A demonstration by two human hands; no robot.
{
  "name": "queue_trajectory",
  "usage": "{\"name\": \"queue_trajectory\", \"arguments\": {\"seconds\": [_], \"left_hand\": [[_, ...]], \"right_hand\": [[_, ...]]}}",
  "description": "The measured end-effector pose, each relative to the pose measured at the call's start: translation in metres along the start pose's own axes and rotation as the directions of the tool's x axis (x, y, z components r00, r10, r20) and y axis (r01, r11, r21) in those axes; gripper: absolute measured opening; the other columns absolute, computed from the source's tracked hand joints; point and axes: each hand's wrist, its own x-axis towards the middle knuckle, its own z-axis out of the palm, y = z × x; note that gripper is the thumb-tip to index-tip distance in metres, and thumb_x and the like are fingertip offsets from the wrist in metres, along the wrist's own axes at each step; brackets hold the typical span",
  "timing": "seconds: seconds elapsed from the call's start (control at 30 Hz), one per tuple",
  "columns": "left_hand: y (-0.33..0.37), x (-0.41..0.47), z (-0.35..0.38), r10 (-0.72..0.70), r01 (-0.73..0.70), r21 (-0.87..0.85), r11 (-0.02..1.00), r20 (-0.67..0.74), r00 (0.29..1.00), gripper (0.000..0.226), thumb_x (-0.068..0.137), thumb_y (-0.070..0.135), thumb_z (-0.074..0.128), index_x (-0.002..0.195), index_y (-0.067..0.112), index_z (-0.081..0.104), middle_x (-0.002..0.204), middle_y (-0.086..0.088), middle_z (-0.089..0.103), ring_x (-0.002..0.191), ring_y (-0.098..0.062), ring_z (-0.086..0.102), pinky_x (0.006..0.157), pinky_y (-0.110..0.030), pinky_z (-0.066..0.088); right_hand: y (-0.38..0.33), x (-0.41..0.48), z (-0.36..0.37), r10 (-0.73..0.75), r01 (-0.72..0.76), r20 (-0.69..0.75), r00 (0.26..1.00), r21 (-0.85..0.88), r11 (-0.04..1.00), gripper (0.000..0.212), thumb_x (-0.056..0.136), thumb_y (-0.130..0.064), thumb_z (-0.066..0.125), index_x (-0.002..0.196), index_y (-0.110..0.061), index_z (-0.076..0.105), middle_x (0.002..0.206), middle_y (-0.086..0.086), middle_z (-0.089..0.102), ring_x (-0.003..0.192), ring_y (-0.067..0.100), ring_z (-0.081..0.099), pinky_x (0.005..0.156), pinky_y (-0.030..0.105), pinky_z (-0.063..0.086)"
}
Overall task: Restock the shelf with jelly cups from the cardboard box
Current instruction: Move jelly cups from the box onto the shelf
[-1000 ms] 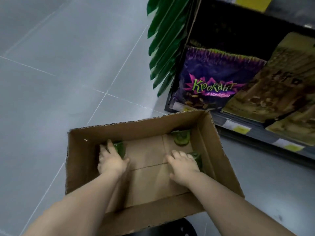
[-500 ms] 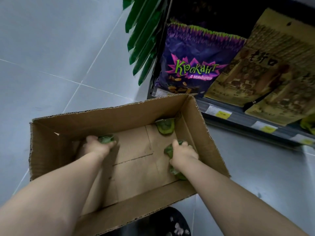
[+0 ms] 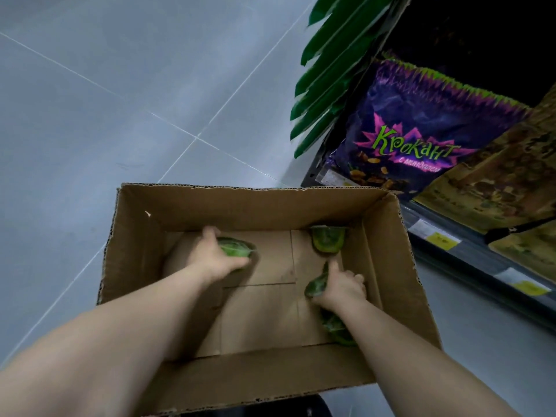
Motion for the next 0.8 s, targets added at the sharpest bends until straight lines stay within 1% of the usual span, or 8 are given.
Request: {"name": "queue_trajectory", "arguments": {"seconds": [0.17, 0.27, 0.33, 0.43, 0.53, 0.6, 0.7, 0.8], "left_hand": [[0.002, -0.009, 0.001, 0.002, -0.002, -0.006, 1.0, 0.046, 0.999, 0.096, 0.058, 0.042, 0.088, 0.135, 0.015, 0.039, 0.128, -0.005, 0.055, 0.115, -0.024, 0.055, 0.094, -0.028, 0.043], [0.02, -0.018, -0.008, 0.031, -0.031, 0.001, 1.0, 0.079, 0.996, 0.105, 0.055, 0.037, 0.091, 0.141, 0.01, 0.037, 0.133, -0.007, 0.053, 0.121, -0.022, 0.052, 0.1, -0.026, 0.04], [0.044, -0.032, -0.027, 0.061, -0.062, 0.013, 0.998, 0.071, 0.996, 0.104, 0.054, 0.033, 0.091, 0.14, 0.008, 0.039, 0.133, -0.008, 0.053, 0.121, -0.022, 0.052, 0.097, -0.024, 0.039], [0.087, -0.07, -0.074, 0.088, -0.086, -0.04, 0.995, 0.029, 0.996, 0.098, 0.052, 0.028, 0.092, 0.135, 0.009, 0.043, 0.125, -0.006, 0.056, 0.112, -0.02, 0.055, 0.087, -0.022, 0.039], [0.139, -0.122, -0.14, 0.123, -0.123, -0.079, 0.989, -0.007, 0.992, 0.097, 0.05, 0.033, 0.092, 0.132, 0.013, 0.043, 0.121, -0.003, 0.057, 0.111, -0.02, 0.056, 0.09, -0.025, 0.042], [0.184, -0.16, -0.186, 0.178, -0.18, -0.098, 0.979, -0.022, 0.984, 0.096, 0.051, 0.033, 0.092, 0.132, 0.015, 0.042, 0.117, 0.0, 0.056, 0.11, -0.019, 0.055, 0.092, -0.027, 0.043], [0.26, -0.227, -0.255, 0.289, -0.29, -0.121, 0.949, -0.026, 0.957, 0.09, 0.056, 0.021, 0.091, 0.131, 0.014, 0.042, 0.11, 0.002, 0.054, 0.104, -0.018, 0.055, 0.09, -0.026, 0.043], [0.336, -0.298, -0.317, 0.403, -0.405, -0.126, 0.906, -0.045, 0.914, 0.087, 0.057, 0.02, 0.091, 0.129, 0.015, 0.043, 0.112, 0.001, 0.053, 0.104, -0.018, 0.055, 0.091, -0.031, 0.046]], "right_hand": [[-0.016, -0.004, 0.004, -0.099, 0.107, -0.075, 0.992, 0.11, 0.988, 0.095, 0.072, -0.049, 0.076, 0.144, -0.021, 0.02, 0.133, 0.01, 0.043, 0.121, 0.029, 0.046, 0.095, 0.038, 0.045], [-0.029, -0.019, -0.012, -0.122, 0.137, -0.075, 0.99, 0.243, 0.96, 0.104, 0.068, -0.043, 0.081, 0.145, -0.014, 0.018, 0.139, 0.009, 0.041, 0.129, 0.028, 0.04, 0.103, 0.036, 0.038], [-0.032, -0.039, -0.034, -0.168, 0.185, -0.086, 0.982, 0.274, 0.944, 0.11, 0.068, -0.037, 0.083, 0.149, -0.015, 0.013, 0.145, 0.007, 0.035, 0.135, 0.026, 0.033, 0.109, 0.035, 0.033], [-0.026, -0.085, -0.083, -0.191, 0.227, -0.144, 0.971, 0.303, 0.926, 0.108, 0.069, -0.034, 0.082, 0.15, -0.014, 0.013, 0.144, 0.006, 0.032, 0.135, 0.024, 0.03, 0.111, 0.034, 0.029], [-0.012, -0.155, -0.144, -0.162, 0.246, -0.222, 0.961, 0.426, 0.871, 0.104, 0.068, -0.034, 0.081, 0.148, -0.016, 0.019, 0.142, 0.005, 0.034, 0.133, 0.024, 0.033, 0.107, 0.032, 0.032], [-0.002, -0.208, -0.19, -0.161, 0.284, -0.279, 0.947, 0.486, 0.827, 0.101, 0.066, -0.035, 0.08, 0.147, -0.016, 0.023, 0.139, 0.005, 0.036, 0.131, 0.023, 0.034, 0.105, 0.03, 0.032], [0.015, -0.292, -0.262, -0.137, 0.332, -0.37, 0.919, 0.536, 0.776, 0.098, 0.062, -0.039, 0.081, 0.143, -0.018, 0.03, 0.137, 0.003, 0.04, 0.131, 0.022, 0.034, 0.104, 0.03, 0.032], [0.037, -0.374, -0.337, -0.093, 0.342, -0.421, 0.902, 0.568, 0.748, 0.097, 0.066, -0.044, 0.079, 0.145, -0.022, 0.026, 0.14, 0.0, 0.036, 0.134, 0.02, 0.03, 0.105, 0.03, 0.033]]}}
